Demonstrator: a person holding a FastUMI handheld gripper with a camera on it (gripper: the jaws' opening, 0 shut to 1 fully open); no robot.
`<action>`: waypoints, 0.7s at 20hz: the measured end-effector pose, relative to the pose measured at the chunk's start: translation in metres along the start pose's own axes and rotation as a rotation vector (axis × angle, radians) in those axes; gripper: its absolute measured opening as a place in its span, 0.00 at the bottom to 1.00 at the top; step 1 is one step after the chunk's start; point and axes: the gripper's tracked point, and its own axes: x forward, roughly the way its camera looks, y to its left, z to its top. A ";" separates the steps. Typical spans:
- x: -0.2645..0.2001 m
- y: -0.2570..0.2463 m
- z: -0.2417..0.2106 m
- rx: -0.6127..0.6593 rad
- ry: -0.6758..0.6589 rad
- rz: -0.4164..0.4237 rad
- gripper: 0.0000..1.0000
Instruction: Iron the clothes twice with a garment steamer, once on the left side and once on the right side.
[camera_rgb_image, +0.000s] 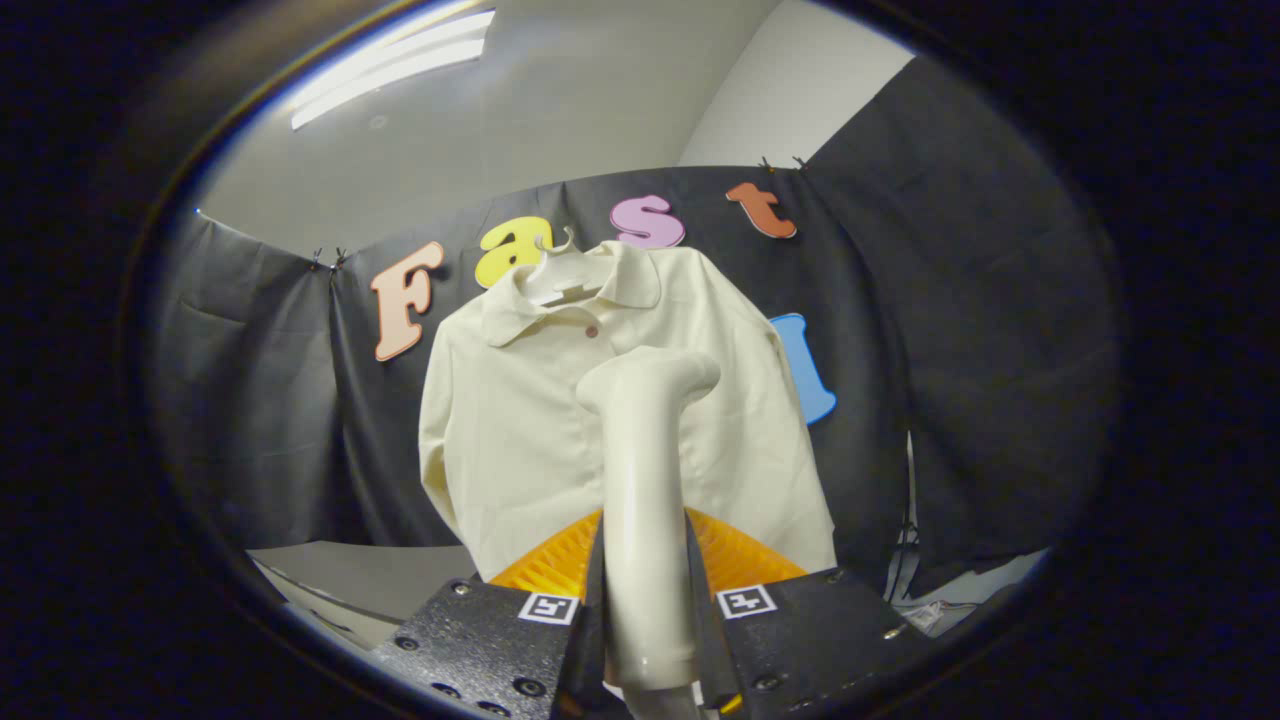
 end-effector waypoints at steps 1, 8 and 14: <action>0.011 -0.004 0.013 -0.004 -0.017 -0.012 0.36; 0.075 -0.012 0.063 -0.001 -0.082 -0.016 0.36; 0.098 -0.026 0.035 -0.022 -0.042 -0.049 0.36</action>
